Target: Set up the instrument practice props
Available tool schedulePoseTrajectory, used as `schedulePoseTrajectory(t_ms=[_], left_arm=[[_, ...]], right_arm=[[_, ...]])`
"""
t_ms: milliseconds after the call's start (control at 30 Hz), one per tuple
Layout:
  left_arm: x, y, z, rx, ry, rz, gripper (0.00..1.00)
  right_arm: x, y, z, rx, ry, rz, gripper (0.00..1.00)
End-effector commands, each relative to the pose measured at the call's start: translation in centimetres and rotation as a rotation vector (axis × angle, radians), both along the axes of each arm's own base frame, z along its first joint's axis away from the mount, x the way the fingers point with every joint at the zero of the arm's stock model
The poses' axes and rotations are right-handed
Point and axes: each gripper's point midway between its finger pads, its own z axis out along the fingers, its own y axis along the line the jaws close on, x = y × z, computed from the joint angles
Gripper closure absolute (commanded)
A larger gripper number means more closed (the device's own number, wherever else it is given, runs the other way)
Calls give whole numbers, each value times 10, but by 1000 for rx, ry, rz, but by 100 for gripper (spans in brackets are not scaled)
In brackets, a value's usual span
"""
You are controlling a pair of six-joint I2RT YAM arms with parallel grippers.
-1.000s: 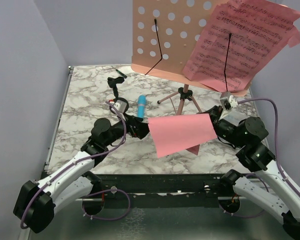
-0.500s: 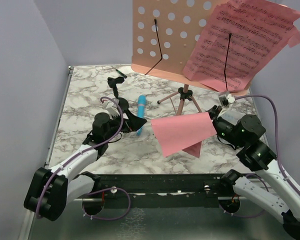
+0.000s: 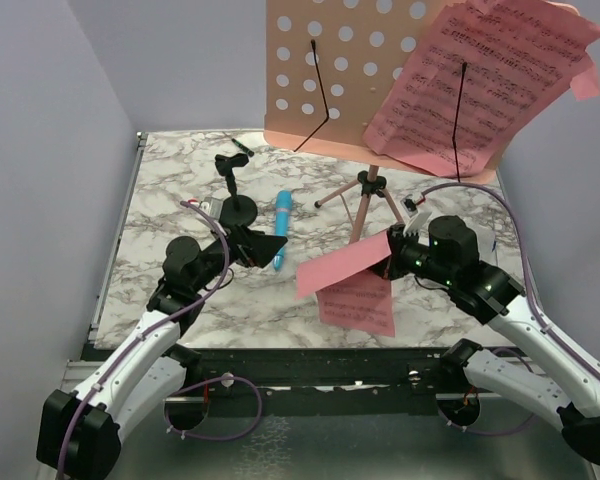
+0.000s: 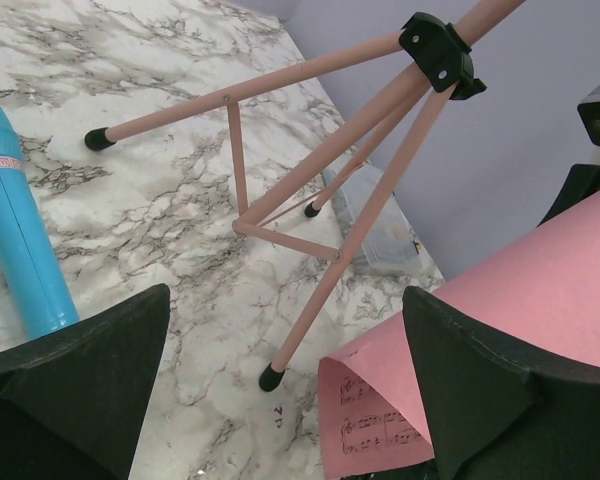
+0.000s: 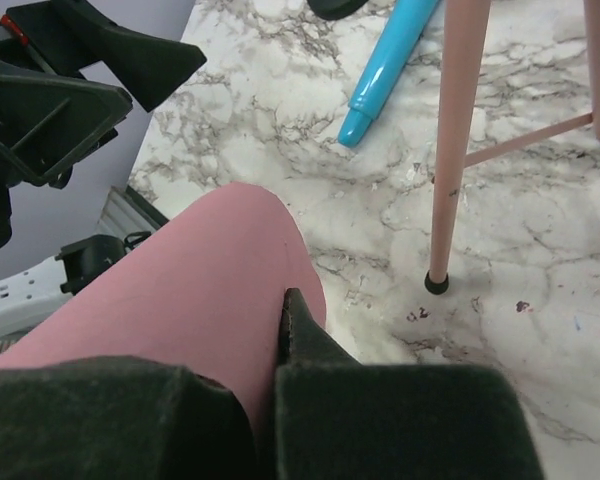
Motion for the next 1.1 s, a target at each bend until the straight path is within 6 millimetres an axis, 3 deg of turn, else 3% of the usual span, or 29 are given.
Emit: schedulePoseTrajectory(t_ms=[0,500,667,900,1067], left_arm=[[1,7,14,21,-49,35,1],[-44,-14,63,15,-296,-228,3],[-51,-7,83,-8,-382,-190,2],[-47,19,102,-50,-443,-4,2],[-45,24,97,-44,-442,26,2]], right_arm=[[-14,5,-6,48,74,32,99],[-18,11,-9,63,88,72,99],[-20,13,-11,74,83,86,99],[-25,11,-4,96,24,112,99],[-29,12,4,114,-19,139,99]])
